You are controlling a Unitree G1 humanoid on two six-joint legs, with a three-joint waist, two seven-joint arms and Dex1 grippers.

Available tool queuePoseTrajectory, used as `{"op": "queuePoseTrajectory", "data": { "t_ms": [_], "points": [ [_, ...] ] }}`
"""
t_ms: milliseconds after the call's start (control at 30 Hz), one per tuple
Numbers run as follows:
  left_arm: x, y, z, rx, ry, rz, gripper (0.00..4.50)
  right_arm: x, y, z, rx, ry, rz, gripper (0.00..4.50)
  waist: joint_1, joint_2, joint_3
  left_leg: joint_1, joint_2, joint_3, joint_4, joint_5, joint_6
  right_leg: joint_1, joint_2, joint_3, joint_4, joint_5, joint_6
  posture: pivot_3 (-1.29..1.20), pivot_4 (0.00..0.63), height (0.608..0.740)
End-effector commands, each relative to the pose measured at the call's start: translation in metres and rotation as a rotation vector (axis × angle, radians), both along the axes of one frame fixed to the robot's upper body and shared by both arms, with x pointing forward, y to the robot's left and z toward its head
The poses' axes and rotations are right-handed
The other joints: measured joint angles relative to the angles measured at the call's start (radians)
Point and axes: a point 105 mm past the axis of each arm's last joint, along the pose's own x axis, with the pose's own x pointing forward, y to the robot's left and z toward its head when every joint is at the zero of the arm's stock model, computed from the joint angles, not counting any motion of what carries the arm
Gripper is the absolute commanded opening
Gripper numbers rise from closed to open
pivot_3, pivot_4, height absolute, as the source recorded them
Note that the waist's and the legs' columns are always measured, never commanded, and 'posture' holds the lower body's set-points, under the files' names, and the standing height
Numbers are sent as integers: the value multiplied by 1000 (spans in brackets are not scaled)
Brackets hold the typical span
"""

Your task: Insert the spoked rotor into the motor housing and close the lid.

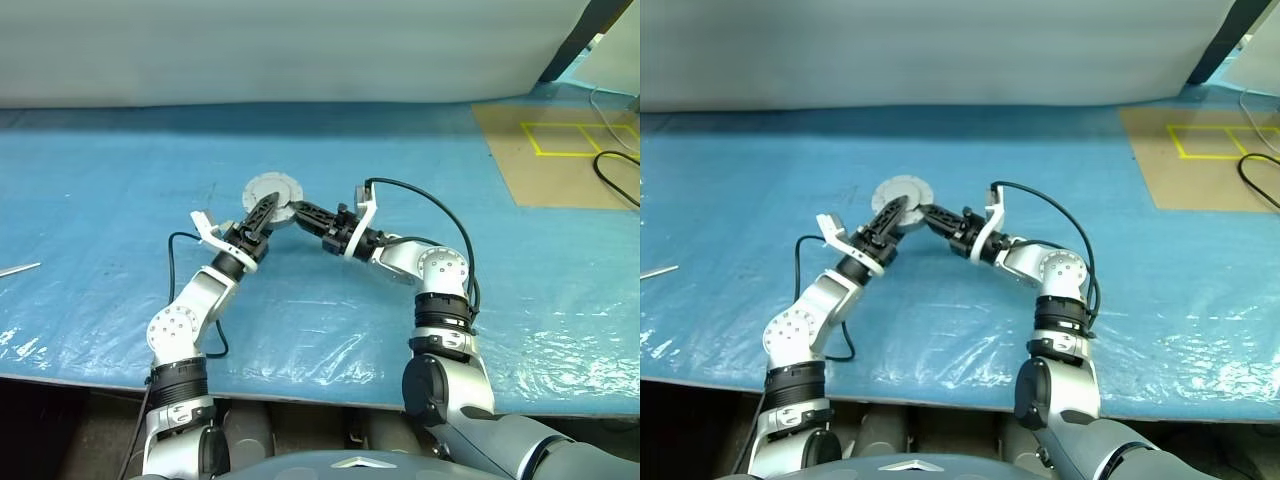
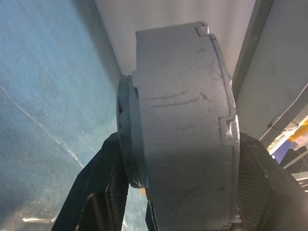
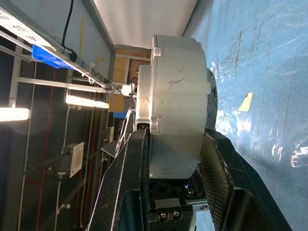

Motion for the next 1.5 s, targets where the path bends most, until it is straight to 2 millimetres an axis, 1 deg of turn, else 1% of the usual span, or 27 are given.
{"op": "queuePoseTrajectory", "data": {
  "t_ms": [33,100,167,200,300,333,433,500,600,767,833,1000,1033,1100,1167,1200,1267,1367,1500],
  "points": [
    [9,10,16,-11,-41,65,2499,-10,17,23,56,-85,77,1850,1,0,0,0,0,0,0,0,0,0,0,0,0,0,0,0,150,740],
    [11,10,16,-14,-38,73,2499,-13,19,26,58,-104,96,2445,-3,0,0,1,0,0,0,0,0,0,0,0,1,0,0,0,150,740],
    [14,14,18,-67,-33,98,2499,-14,21,25,34,-116,94,3167,-4,0,0,0,0,0,0,0,0,0,0,0,1,0,0,0,150,740],
    [16,17,19,-94,-31,116,2499,-13,21,25,36,-118,89,3442,-4,0,0,0,0,0,0,0,0,0,0,0,1,0,0,0,150,740],
    [23,30,15,-135,-4,196,2499,-8,18,23,29,-113,56,3442,-2,0,0,0,0,0,0,0,0,0,0,0,0,0,0,0,150,740],
    [28,38,12,-141,16,243,2499,-6,16,22,29,-111,42,3442,-2,0,0,0,0,0,0,0,0,0,0,0,0,0,0,0,150,740],
    [43,75,-11,-63,116,486,2499,-3,12,24,47,-111,13,3442,-2,0,0,0,0,-1,1,0,0,1,0,0,0,0,0,0,150,740],
    [48,94,-23,-15,156,596,2499,-2,11,25,44,-118,10,3442,-6,0,0,0,0,-1,1,0,0,1,0,0,0,0,1,0,150,740],
    [51,112,-35,54,181,687,2499,-3,11,26,39,-127,15,3442,-8,-1,0,0,0,-1,1,0,0,1,0,0,0,1,1,0,150,740],
    [51,128,-54,115,229,758,2499,-4,11,26,36,-134,24,3442,2,-1,0,1,0,-2,1,0,0,2,0,-1,0,1,1,0,150,740],
    [49,132,-58,130,240,777,2499,-4,11,25,33,-133,23,3442,3,-1,0,2,-1,-2,2,0,0,3,-1,-1,1,1,1,0,150,740],
    [41,148,-74,232,297,863,2499,-3,11,24,18,-135,23,3442,-7,-1,0,5,0,-1,2,0,0,5,-1,0,1,1,1,0,150,740],
    [39,151,-76,230,308,879,3202,-3,11,23,14,-135,23,3485,-10,-1,0,5,0,-1,2,0,0,6,-1,0,1,1,1,0,150,740],
    [35,157,-79,235,323,916,3715,-3,11,21,8,-134,23,3485,-16,-1,0,6,0,-1,1,0,0,8,-1,0,1,1,0,0,150,740],
    [32,166,-82,272,348,966,4296,-3,11,20,4,-133,22,3485,-19,-1,0,11,0,0,1,0,0,13,-1,0,1,1,0,0,150,740],
    [30,171,-83,303,366,999,4405,-3,11,20,2,-133,22,3485,-21,-1,0,14,0,0,0,0,0,15,-1,1,0,1,0,0,150,740],
    [25,184,-83,347,391,1069,4405,-4,10,18,-7,-135,23,3485,-25,-1,0,19,0,1,-1,0,0,18,0,2,0,-1,-4,0,150,740],
    [20,200,-77,455,373,1141,4405,-6,12,13,-66,-165,31,3485,-26,-1,0,19,0,1,-1,0,0,18,0,2,-1,-1,-4,0,150,740],
    [15,210,-74,495,353,1175,4405,-8,17,8,-150,-228,39,3485,-16,-1,0,19,0,0,-1,0,0,16,-1,1,-2,1,0,0,150,740]
  ]
}}
